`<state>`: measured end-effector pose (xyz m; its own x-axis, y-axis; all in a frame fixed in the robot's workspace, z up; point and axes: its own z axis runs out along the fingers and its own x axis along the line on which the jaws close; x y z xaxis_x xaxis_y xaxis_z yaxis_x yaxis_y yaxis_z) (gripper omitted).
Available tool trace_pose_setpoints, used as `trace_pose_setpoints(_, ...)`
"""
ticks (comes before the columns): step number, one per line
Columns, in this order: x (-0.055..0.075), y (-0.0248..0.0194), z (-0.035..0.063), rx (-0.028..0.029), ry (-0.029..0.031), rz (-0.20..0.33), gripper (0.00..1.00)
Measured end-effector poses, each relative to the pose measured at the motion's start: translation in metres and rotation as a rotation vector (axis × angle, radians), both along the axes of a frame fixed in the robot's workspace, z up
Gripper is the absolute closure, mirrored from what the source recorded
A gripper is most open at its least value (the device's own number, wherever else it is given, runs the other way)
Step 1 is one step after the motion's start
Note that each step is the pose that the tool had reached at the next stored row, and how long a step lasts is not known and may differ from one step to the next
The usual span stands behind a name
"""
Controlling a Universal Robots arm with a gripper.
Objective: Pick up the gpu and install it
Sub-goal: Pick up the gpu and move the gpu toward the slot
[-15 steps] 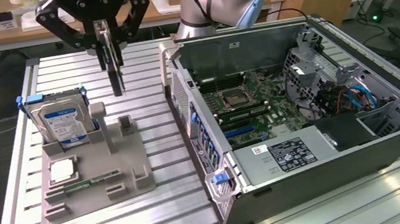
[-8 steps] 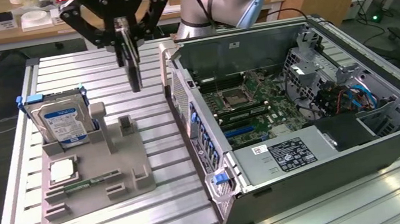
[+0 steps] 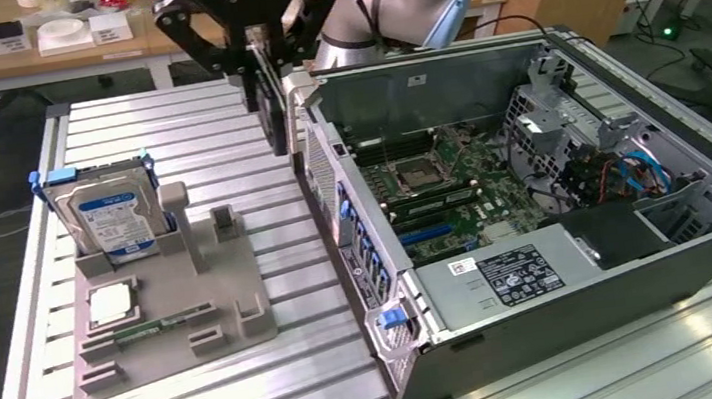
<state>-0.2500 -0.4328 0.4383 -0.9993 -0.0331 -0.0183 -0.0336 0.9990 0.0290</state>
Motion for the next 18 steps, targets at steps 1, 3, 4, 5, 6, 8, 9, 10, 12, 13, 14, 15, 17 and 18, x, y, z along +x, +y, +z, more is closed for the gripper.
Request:
trace_pose_setpoints(1,0.003,0.0000,-0.0001,-0.0001,0.0000,0.000,0.72)
trace_pose_setpoints(3,0.009,0.0000,-0.0003,0.0000,0.0000,0.000,0.72)
trace_pose_setpoints(4,0.012,0.0000,-0.0004,0.0000,-0.0001,0.000,0.72)
trace_pose_setpoints(5,0.015,0.0000,-0.0005,0.0000,-0.0001,0.000,0.72)
trace_pose_setpoints(6,0.018,0.0000,-0.0006,0.0000,0.0000,0.000,0.72)
trace_pose_setpoints(8,0.024,0.0000,-0.0008,0.0000,0.0000,0.000,0.72)
trace_pose_setpoints(9,0.027,0.0000,-0.0008,-0.0001,0.0000,0.000,0.72)
trace_pose_setpoints(10,0.030,0.0000,-0.0009,-0.0001,0.0000,0.000,0.72)
trace_pose_setpoints(12,0.037,0.0000,-0.0011,-0.0001,0.0001,0.000,0.72)
trace_pose_setpoints(13,0.040,0.0000,-0.0012,0.0000,0.0000,0.000,0.72)
trace_pose_setpoints(14,0.043,0.0000,-0.0013,-0.0001,0.0001,0.000,0.72)
trace_pose_setpoints(15,0.046,0.0000,-0.0013,0.0000,0.0000,0.000,0.72)
trace_pose_setpoints(17,0.052,0.0000,-0.0015,0.0000,0.0000,0.000,0.72)
trace_pose_setpoints(18,0.055,0.0000,-0.0016,-0.0001,0.0000,0.000,0.72)
